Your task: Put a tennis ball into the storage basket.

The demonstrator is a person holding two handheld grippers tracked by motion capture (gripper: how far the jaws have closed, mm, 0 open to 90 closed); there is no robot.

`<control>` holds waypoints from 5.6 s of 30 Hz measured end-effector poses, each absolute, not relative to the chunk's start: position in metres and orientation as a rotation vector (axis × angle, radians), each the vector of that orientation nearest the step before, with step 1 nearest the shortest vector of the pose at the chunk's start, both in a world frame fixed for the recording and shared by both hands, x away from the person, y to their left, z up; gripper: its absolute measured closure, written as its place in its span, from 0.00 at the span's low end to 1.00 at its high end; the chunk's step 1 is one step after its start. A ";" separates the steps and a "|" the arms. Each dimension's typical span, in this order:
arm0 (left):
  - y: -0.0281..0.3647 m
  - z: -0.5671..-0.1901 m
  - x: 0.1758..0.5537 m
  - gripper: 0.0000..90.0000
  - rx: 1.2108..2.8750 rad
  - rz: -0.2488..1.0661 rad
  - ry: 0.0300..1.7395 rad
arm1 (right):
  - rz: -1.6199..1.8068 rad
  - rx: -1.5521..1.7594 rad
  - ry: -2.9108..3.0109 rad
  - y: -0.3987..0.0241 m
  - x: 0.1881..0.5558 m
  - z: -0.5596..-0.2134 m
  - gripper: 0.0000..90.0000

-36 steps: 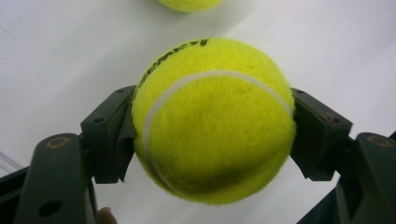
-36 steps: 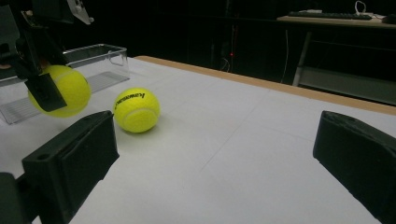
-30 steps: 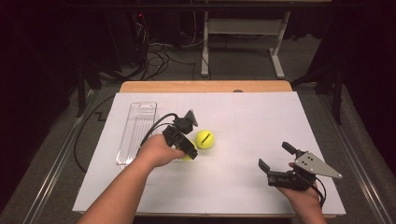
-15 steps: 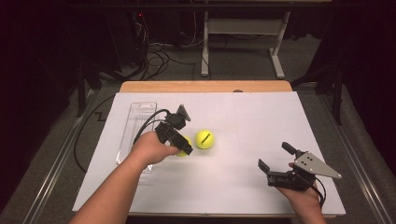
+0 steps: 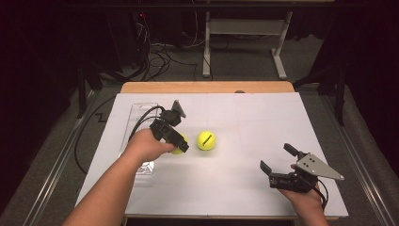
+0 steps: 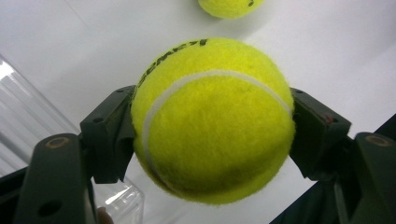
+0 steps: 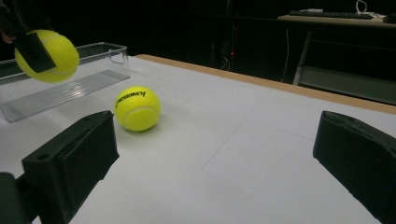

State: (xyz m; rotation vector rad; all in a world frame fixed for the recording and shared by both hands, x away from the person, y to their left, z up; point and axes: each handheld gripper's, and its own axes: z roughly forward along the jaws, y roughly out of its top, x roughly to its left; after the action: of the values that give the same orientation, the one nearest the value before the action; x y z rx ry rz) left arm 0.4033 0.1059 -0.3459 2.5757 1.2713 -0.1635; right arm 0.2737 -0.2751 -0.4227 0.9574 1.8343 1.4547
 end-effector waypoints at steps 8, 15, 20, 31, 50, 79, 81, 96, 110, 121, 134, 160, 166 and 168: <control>0.114 -0.342 0.407 0.30 2.555 -0.151 1.304 | 1.455 0.958 1.833 -0.276 0.274 -0.423 0.00; 0.130 -0.340 0.411 0.30 2.517 -0.140 1.374 | 1.455 0.955 1.837 -0.274 0.274 -0.423 0.00; 0.137 -0.339 0.413 0.30 2.504 -0.137 1.394 | 1.454 0.956 1.840 -0.274 0.274 -0.424 0.00; 0.157 -0.338 0.416 0.30 2.478 -0.118 1.450 | 1.454 0.957 1.838 -0.274 0.274 -0.423 0.00; 0.188 -0.336 0.419 0.30 2.432 -0.087 1.540 | 1.453 0.956 1.837 -0.275 0.274 -0.423 0.00; 0.227 -0.335 0.421 0.30 2.374 -0.018 1.661 | 1.450 0.956 1.842 -0.273 0.274 -0.424 0.00; 0.226 -0.333 0.422 0.30 2.379 -0.001 1.658 | 1.449 0.956 1.843 -0.273 0.274 -0.424 0.00; 0.223 -0.337 0.432 0.29 2.381 0.002 1.677 | 1.453 0.957 1.841 -0.275 0.274 -0.424 0.00; 0.221 -0.344 0.442 0.29 2.371 0.012 1.687 | 1.455 0.958 1.842 -0.275 0.274 -0.424 0.00; 0.214 -0.354 0.450 0.29 2.374 0.002 1.707 | 1.456 0.961 1.843 -0.275 0.274 -0.424 0.00; 0.215 -0.362 0.460 0.29 2.389 -0.004 1.732 | 1.459 0.959 1.844 -0.275 0.274 -0.424 0.00; 0.214 -0.375 0.467 0.29 2.407 -0.020 1.757 | 1.458 0.963 1.849 -0.275 0.275 -0.426 0.00; 0.213 -0.370 0.466 0.29 2.405 -0.017 1.742 | 1.457 0.962 1.849 -0.275 0.275 -0.425 0.00; 0.212 -0.369 0.466 0.29 2.409 -0.019 1.739 | 1.458 0.962 1.848 -0.275 0.275 -0.425 0.00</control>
State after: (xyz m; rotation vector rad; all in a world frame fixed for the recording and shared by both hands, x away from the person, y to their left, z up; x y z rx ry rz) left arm 0.4657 0.2122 -0.3686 2.4089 1.7387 -0.0190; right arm 0.2746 -0.2746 -0.4254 0.9619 1.8483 1.4581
